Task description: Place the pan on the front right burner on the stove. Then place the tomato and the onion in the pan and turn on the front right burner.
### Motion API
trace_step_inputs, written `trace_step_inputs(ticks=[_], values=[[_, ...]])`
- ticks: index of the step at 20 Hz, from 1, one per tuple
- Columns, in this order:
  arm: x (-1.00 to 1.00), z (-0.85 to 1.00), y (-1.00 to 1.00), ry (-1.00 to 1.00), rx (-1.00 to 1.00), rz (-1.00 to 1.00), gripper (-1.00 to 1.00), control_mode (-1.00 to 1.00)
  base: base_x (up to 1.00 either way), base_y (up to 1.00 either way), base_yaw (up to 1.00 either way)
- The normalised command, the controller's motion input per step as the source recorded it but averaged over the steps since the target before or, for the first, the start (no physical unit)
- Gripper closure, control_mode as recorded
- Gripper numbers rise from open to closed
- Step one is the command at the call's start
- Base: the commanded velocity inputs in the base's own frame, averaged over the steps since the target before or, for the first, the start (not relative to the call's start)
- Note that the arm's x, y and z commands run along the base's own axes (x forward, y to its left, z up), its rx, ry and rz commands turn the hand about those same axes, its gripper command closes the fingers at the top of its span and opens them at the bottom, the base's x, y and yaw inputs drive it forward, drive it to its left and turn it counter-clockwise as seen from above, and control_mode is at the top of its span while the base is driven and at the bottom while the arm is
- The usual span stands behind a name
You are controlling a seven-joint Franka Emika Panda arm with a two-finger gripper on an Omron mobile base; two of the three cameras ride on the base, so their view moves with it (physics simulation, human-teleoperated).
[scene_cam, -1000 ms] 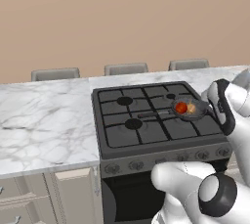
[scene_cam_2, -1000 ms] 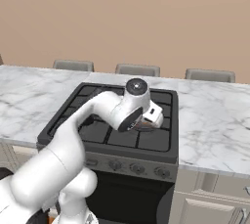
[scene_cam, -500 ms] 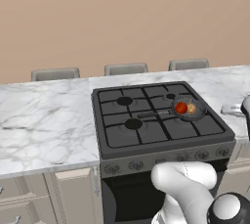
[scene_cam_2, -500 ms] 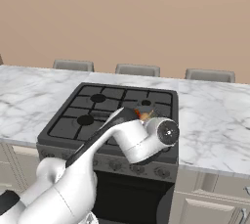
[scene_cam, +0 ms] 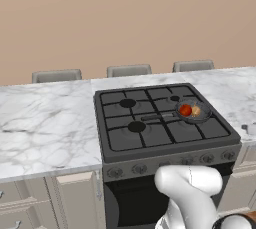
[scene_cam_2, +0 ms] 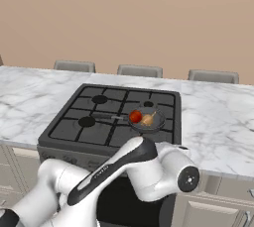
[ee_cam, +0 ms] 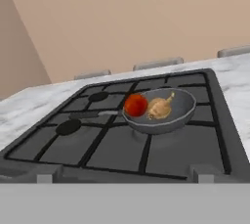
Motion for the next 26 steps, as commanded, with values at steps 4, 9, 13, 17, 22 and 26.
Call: trace_step_inputs(ticks=[4,9,13,17,22,26], values=[[-0.29,-0.15,0.00,-0.33,-0.14,0.00,-1.00,-1.00,0.00,0.00,0.00],[-0.06,-0.18,0.00,-0.25,-0.08,0.00,-1.00,-1.00,0.00,0.00,0.00],[0.00,-0.18,0.00,-0.11,-0.04,0.00,-1.00,-1.00,0.00,0.00,0.00],[0.00,-0.25,-0.13,-0.01,-0.04,0.00,-1.00,-1.00,0.00,0.00,0.00],[-0.03,-0.26,-0.21,0.00,-0.03,0.00,-1.00,-1.00,0.00,0.00,0.00],[-0.03,-0.36,-0.16,0.00,-0.02,0.00,-1.00,-1.00,0.00,0.00,0.00]])
